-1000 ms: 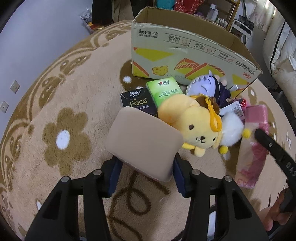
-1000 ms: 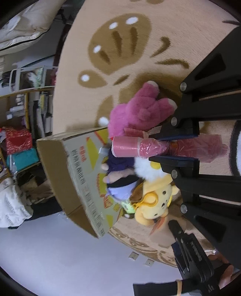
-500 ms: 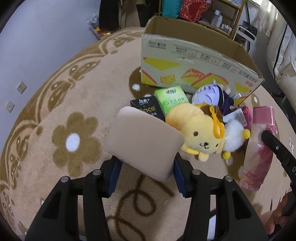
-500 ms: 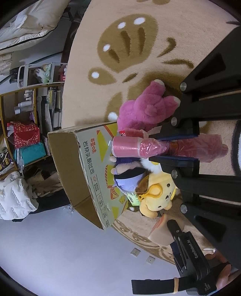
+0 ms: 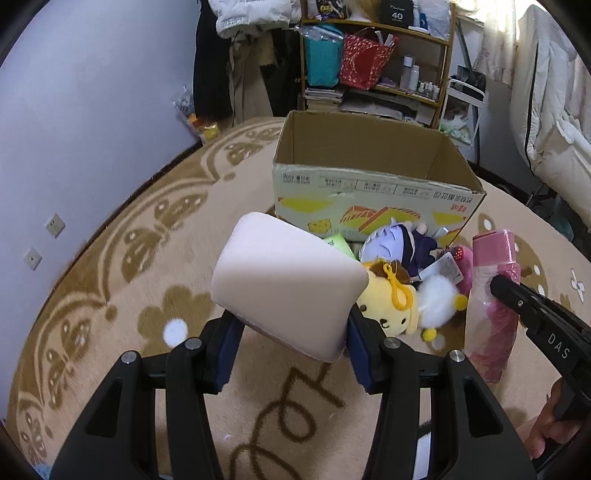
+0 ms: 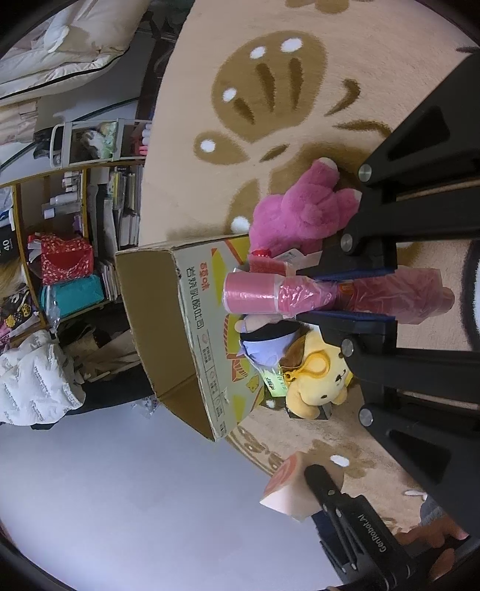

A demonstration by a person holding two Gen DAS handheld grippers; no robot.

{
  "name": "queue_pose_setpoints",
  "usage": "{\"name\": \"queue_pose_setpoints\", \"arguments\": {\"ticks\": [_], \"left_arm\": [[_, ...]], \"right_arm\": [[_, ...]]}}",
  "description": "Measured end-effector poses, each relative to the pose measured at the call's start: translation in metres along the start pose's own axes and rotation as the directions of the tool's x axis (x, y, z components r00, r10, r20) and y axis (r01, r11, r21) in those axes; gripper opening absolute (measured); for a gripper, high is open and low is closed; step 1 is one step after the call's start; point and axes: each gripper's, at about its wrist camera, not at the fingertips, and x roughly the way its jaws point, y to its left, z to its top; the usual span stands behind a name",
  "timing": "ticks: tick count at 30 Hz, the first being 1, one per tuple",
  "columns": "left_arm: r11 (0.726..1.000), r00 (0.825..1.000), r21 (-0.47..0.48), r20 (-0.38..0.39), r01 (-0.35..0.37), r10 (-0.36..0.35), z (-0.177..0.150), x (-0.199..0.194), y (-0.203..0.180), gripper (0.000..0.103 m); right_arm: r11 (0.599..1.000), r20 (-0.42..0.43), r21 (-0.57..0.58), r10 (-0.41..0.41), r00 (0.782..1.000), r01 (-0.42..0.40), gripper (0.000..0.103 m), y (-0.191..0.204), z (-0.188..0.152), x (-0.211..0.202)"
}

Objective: Organize soft objects
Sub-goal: 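Lift the pink tube with the right tool while the left tool lifts the cushion toward the box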

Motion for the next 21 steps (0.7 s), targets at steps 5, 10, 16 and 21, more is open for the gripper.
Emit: {"name": "queue_pose_setpoints", "arguments": {"ticks": [5, 10, 16, 21], "left_arm": [[1.000, 1.000, 0.016, 0.021, -0.018, 0.018, 0.004, -0.002, 0.000, 0.050], [0.998, 0.998, 0.056, 0.066, -0.027, 0.023, 0.014, -0.008, -0.002, 0.050], [0.995, 0.993, 0.092, 0.120, -0.032, 0.021, 0.032, -0.019, -0.002, 0.050], [0.993, 0.992, 0.103, 0.121, -0.056, 0.043, 0.046, -0.012, -0.004, 0.050]], "right_arm": [[1.000, 0.019, -0.018, 0.011, 1.000, -0.011, 0.015, 0.005, 0.002, -0.006], [0.999, 0.030, -0.022, 0.027, 0.999, -0.027, 0.015, 0.008, 0.009, -0.013], [0.998, 0.046, -0.003, 0.066, 0.997, -0.065, 0.015, 0.008, 0.021, -0.022], [0.996, 0.087, 0.004, 0.091, 0.992, -0.092, 0.015, 0.010, 0.039, -0.030]]}}
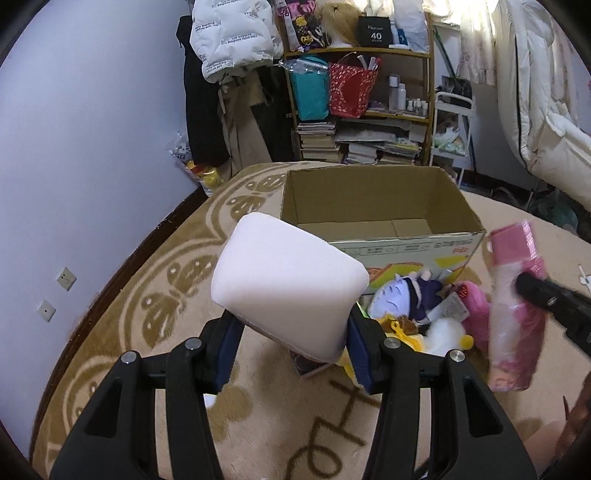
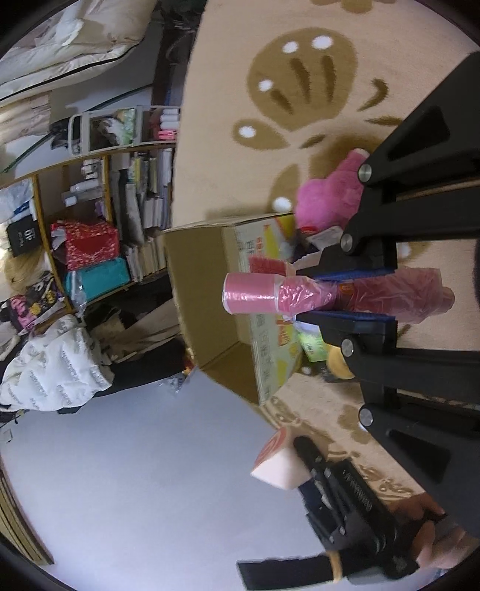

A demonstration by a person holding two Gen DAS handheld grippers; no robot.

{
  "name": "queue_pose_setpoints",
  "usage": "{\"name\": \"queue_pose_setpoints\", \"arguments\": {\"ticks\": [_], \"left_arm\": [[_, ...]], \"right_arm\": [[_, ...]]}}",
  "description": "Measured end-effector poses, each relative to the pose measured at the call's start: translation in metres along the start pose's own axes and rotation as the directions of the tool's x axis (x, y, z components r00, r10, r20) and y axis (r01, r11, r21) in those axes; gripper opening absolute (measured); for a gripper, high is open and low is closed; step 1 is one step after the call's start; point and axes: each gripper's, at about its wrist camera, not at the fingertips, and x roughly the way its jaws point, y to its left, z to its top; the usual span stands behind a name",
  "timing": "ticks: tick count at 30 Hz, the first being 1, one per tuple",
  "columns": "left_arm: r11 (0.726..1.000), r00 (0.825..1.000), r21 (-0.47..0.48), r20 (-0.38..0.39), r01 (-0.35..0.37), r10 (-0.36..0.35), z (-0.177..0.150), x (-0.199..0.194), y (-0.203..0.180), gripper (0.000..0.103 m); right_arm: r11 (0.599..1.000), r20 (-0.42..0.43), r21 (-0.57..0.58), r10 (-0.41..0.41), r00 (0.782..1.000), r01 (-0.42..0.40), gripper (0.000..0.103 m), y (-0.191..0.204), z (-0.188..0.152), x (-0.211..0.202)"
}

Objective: Organize soft objects
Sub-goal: 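Lift the pink tube with the right tool while the left tool lifts the cushion toward the box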

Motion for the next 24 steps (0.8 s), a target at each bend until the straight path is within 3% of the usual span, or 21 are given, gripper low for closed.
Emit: {"name": "queue_pose_setpoints", "arguments": {"ticks": [12, 18, 24], "left_arm": [[0.999, 1.000, -0.029, 0.000, 0.027, -0.027, 0.047, 0.021, 0.004, 0.050], [1.000, 1.000, -0.009, 0.023, -0.005, 0.006, 0.079, 0.035, 0.009, 0.050], [1.000, 0.999, 0.010, 0.034, -0.008, 0.008, 0.103, 0.050, 0.009, 0.051]], "right_arm": [[0.998, 0.084, -0.059, 0.007, 0.996, -0.002, 0.015, 0.008, 0.067, 0.015], [0.998, 0.118, -0.058, -0.016, 0.993, 0.023, 0.015, 0.006, 0.089, 0.027], [0.998, 0.090, -0.057, -0.024, 0.996, 0.029, 0.015, 0.006, 0.108, 0.049]]}}
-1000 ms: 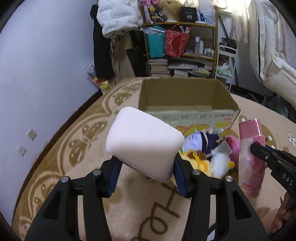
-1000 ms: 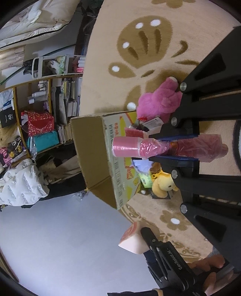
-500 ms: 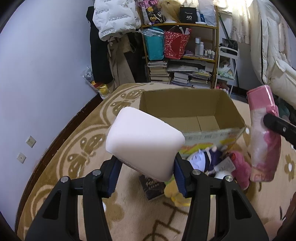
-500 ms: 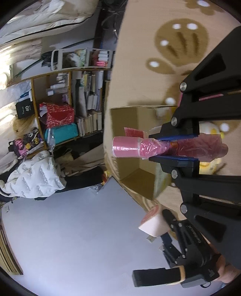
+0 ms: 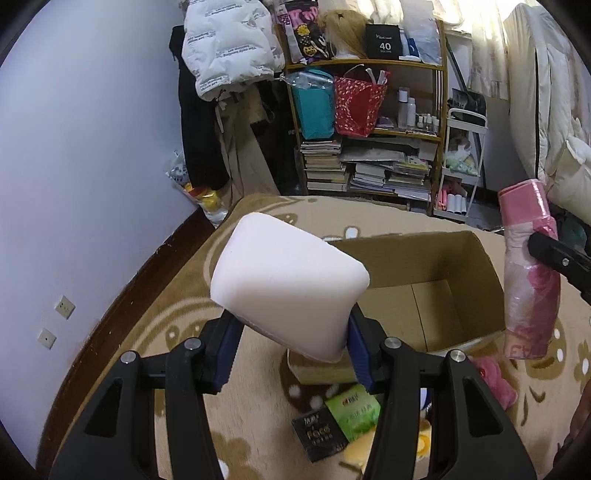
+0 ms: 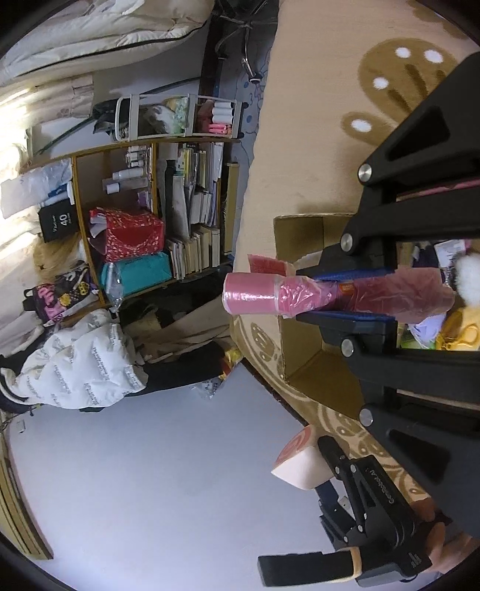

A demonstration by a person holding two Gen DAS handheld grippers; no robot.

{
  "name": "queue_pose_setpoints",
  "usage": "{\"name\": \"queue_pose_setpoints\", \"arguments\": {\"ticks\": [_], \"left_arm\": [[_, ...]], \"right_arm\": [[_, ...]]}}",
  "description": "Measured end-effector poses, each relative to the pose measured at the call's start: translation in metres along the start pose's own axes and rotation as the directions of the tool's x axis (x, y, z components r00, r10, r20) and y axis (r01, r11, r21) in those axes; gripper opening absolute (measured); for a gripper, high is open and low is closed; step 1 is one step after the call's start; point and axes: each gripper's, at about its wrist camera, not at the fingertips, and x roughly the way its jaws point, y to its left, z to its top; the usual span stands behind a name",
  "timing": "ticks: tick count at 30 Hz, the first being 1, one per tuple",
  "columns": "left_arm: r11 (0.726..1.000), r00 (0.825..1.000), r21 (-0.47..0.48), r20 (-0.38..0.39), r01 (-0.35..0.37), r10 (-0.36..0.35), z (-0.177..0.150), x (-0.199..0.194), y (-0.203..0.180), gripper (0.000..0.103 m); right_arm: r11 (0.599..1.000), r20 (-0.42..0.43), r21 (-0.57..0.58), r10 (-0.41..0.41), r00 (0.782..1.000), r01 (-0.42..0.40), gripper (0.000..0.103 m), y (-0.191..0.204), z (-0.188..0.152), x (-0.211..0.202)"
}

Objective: Organize soft objects
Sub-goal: 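Open the right tool over the box while the left tool drops the cushion inside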

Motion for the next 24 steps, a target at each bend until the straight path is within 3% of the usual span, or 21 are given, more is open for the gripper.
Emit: {"name": "queue_pose_setpoints", "arguments": {"ticks": [5, 10, 14, 18, 20, 22, 24], "left_arm": [[1.000, 1.000, 0.020, -0.019, 0.016, -0.016, 0.010, 0.016, -0.008, 0.052], [0.999, 0.996, 0.006, -0.072, 0.044, -0.044, 0.008, 0.035, -0.013, 0.054], [0.998, 0.991, -0.023, -0.114, 0.064, -0.066, -0.001, 0.045, -0.012, 0.058], [0.998, 0.991, -0.036, -0.123, 0.055, -0.059, -0.004, 0.049, -0.013, 0.064], [0.998, 0.990, -0.036, -0.133, 0.046, -0.050, -0.004, 0.051, -0.013, 0.078], [0.999, 0.991, -0.024, -0.128, 0.029, -0.032, -0.005, 0.048, -0.013, 0.088], [1.000, 0.996, -0.008, -0.087, 0.016, -0.016, -0.004, 0.040, -0.014, 0.093]], "right_arm": [[1.000, -0.059, 0.029, -0.008, 0.998, 0.009, 0.015, -0.006, 0.006, 0.025], [0.992, -0.148, 0.128, 0.010, 0.989, 0.009, 0.019, -0.020, 0.004, 0.042], [0.993, -0.154, 0.114, -0.001, 0.988, 0.019, 0.019, -0.021, 0.003, 0.043], [0.997, -0.174, 0.071, -0.015, 0.985, 0.028, 0.034, -0.017, 0.002, 0.043], [0.998, -0.174, 0.061, -0.021, 0.985, 0.032, 0.045, -0.015, 0.002, 0.041], [0.997, -0.175, 0.065, -0.021, 0.984, 0.033, 0.063, -0.015, 0.001, 0.037], [0.998, -0.169, 0.063, -0.015, 0.985, 0.026, 0.070, -0.014, 0.000, 0.032]]}}
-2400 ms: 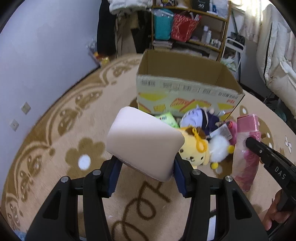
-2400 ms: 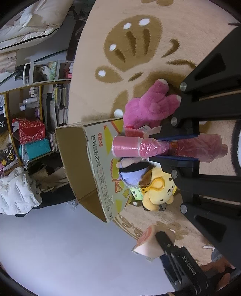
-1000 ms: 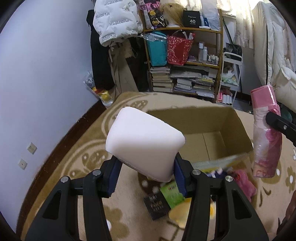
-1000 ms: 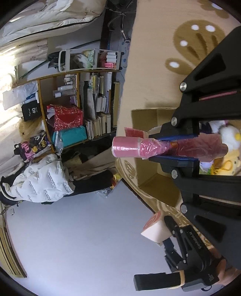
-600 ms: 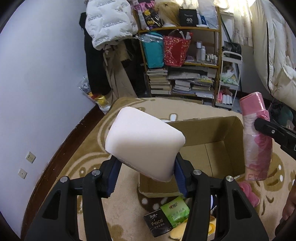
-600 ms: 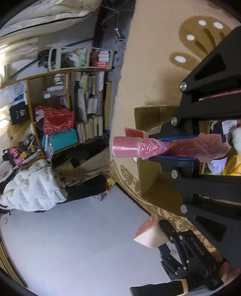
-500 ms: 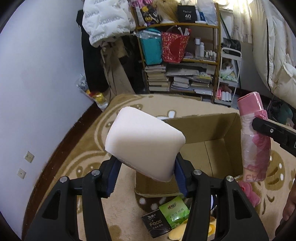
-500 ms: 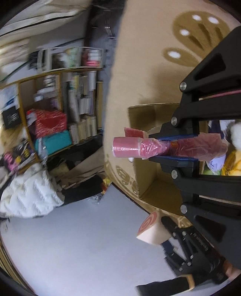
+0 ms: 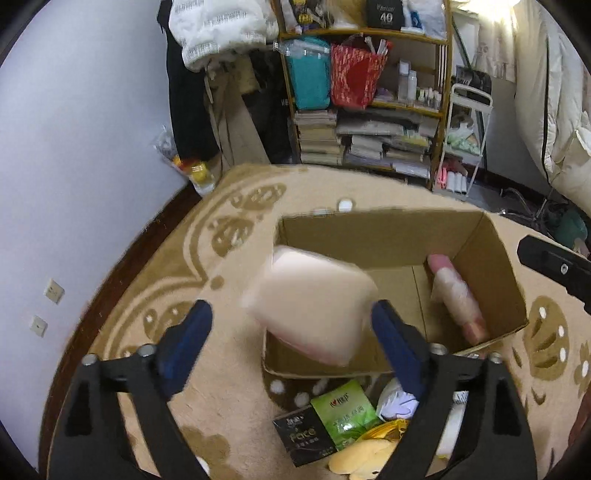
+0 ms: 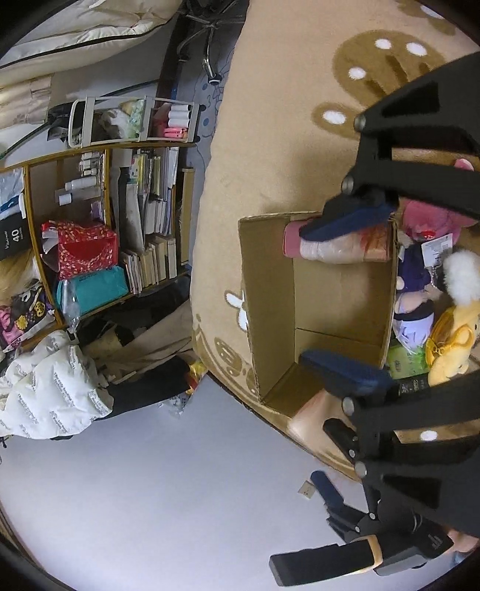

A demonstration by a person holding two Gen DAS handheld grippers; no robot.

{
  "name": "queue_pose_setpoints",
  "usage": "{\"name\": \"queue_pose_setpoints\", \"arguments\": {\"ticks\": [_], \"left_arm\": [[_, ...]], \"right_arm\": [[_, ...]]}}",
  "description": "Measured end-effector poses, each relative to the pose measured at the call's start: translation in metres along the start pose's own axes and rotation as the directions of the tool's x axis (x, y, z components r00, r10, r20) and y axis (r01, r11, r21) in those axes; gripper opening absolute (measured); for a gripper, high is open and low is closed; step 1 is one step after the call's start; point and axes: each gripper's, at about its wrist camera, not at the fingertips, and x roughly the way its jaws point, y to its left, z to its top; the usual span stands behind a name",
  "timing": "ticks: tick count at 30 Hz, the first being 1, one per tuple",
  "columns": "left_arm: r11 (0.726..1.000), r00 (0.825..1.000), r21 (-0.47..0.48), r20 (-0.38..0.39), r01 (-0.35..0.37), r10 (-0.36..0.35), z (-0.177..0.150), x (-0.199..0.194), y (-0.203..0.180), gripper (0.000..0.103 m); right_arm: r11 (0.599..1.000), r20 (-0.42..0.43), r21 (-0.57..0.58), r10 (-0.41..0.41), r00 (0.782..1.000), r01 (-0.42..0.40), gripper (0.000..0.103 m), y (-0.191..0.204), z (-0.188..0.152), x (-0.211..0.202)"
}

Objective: Organize soft objects
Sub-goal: 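Open the right tool over the box while the left tool drops the cushion inside, then move both tools back from the box to the remaining plush pile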

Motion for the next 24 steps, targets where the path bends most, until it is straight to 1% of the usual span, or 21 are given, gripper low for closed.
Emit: {"name": "queue_pose_setpoints", "arguments": {"ticks": [1, 2, 5, 6, 7, 9, 10, 12, 16, 19, 21, 24], "left_arm": [[1.000, 1.000, 0.009, 0.018, -0.005, 0.005, 0.000, -0.005, -0.001, 0.097], [1.000, 0.999, 0.021, 0.031, -0.010, 0.009, 0.000, -0.009, -0.002, 0.100], [0.999, 0.999, 0.030, 0.041, -0.022, 0.021, 0.002, -0.017, -0.001, 0.100], [0.999, 0.999, 0.030, 0.038, -0.020, 0.019, 0.001, -0.019, 0.000, 0.100], [1.000, 0.999, 0.028, 0.036, -0.014, 0.013, 0.001, -0.022, 0.001, 0.100], [1.000, 0.999, 0.027, 0.036, -0.009, 0.008, -0.001, -0.027, 0.002, 0.100], [0.999, 0.999, 0.029, 0.036, -0.018, 0.017, -0.003, -0.031, 0.003, 0.100], [0.998, 0.998, 0.036, 0.052, -0.044, 0.042, -0.007, -0.039, 0.004, 0.102], [0.998, 0.997, 0.048, 0.065, -0.050, 0.047, -0.018, -0.052, 0.004, 0.103], [1.000, 0.999, 0.018, 0.041, -0.017, 0.017, -0.027, -0.056, 0.007, 0.103], [1.000, 0.999, -0.007, 0.016, 0.030, -0.029, -0.034, -0.058, 0.010, 0.103], [0.999, 0.999, -0.020, 0.009, 0.049, -0.049, -0.045, -0.060, 0.011, 0.103]], "right_arm": [[1.000, -0.001, -0.007, -0.002, 1.000, 0.002, 0.076, 0.001, -0.001, -0.002], [1.000, -0.002, -0.014, -0.003, 1.000, 0.003, 0.078, 0.002, -0.003, -0.004], [1.000, -0.001, -0.019, 0.002, 1.000, -0.002, 0.082, 0.002, -0.006, -0.011], [1.000, 0.001, -0.017, 0.003, 1.000, -0.003, 0.085, 0.003, -0.007, -0.014], [1.000, 0.004, -0.014, 0.003, 1.000, -0.003, 0.092, 0.002, -0.009, -0.017], [1.000, 0.015, -0.014, 0.001, 1.000, -0.001, 0.099, 0.002, -0.011, -0.023], [1.000, 0.019, -0.015, -0.004, 1.000, 0.004, 0.101, 0.003, -0.012, -0.026], [1.000, 0.028, -0.016, -0.018, 0.999, 0.018, 0.103, 0.001, -0.016, -0.033], [1.000, 0.028, -0.013, -0.024, 0.999, 0.024, 0.103, -0.003, -0.023, -0.039], [1.000, 0.016, -0.010, -0.020, 1.000, 0.020, 0.103, -0.008, -0.032, -0.042], [1.000, 0.012, -0.008, -0.004, 1.000, 0.004, 0.103, -0.012, -0.041, -0.043], [1.000, 0.007, -0.006, 0.008, 1.000, -0.007, 0.103, -0.017, -0.053, -0.044]]}}
